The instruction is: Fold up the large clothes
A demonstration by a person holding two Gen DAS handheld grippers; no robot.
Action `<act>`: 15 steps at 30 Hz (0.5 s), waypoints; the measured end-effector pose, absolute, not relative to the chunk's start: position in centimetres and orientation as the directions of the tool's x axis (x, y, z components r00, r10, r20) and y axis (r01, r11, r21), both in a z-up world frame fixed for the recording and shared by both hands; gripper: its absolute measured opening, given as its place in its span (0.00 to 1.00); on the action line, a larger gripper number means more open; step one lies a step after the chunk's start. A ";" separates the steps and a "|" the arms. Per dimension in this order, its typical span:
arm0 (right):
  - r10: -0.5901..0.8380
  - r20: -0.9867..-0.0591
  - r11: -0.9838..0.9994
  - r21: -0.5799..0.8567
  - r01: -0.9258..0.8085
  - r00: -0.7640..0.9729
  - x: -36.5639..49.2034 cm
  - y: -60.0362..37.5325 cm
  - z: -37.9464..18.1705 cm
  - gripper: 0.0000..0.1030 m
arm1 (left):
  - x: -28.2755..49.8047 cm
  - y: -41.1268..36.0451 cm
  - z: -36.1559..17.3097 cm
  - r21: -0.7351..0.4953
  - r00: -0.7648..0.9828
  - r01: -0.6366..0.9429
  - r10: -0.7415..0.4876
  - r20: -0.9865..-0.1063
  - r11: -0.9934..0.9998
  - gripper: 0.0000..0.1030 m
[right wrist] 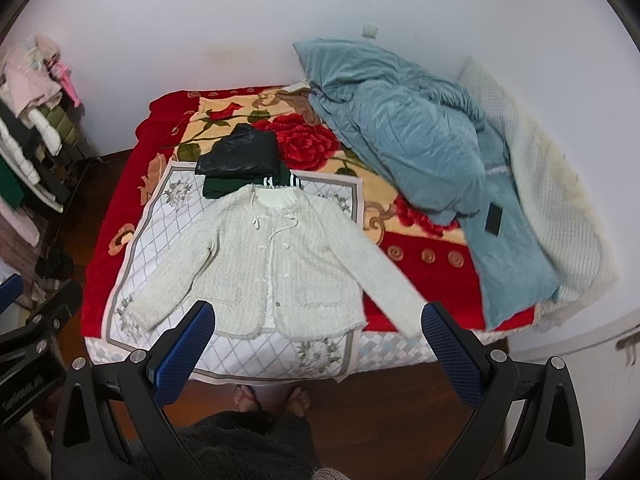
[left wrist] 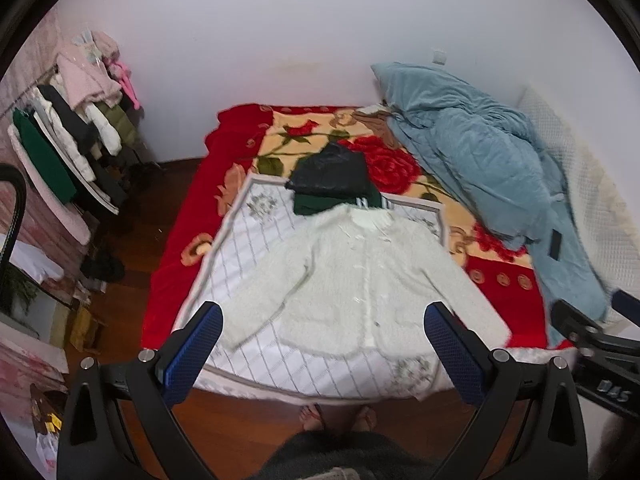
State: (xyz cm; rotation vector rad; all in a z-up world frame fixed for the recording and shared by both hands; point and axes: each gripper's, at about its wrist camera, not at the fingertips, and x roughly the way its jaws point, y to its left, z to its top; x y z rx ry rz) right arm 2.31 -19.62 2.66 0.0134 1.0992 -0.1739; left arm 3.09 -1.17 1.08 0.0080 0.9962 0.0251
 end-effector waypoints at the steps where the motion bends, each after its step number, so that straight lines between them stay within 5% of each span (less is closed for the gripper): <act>1: -0.127 -0.890 0.985 -0.063 0.158 0.438 2.6 -19.9 2.0 1.00 | 3.8 -1.0 0.4 0.025 0.552 -0.024 0.034 -0.833 0.999 1.00; 7: -0.094 -0.913 0.928 0.064 0.367 0.397 4.9 -26.7 -6.7 0.98 | 8.5 -0.6 -6.3 0.098 0.570 -0.041 0.104 -0.815 0.994 1.00; 10: -0.074 -0.937 0.846 0.122 0.519 0.341 5.0 -32.3 -13.0 0.63 | 10.9 -1.4 -10.4 0.148 0.547 -0.044 0.148 -0.824 0.988 1.00; 15: -0.002 -0.959 0.610 0.223 0.761 0.283 2.5 -42.4 -24.8 0.59 | 13.5 -3.5 -17.7 0.201 0.480 -0.038 0.194 -0.856 0.979 1.00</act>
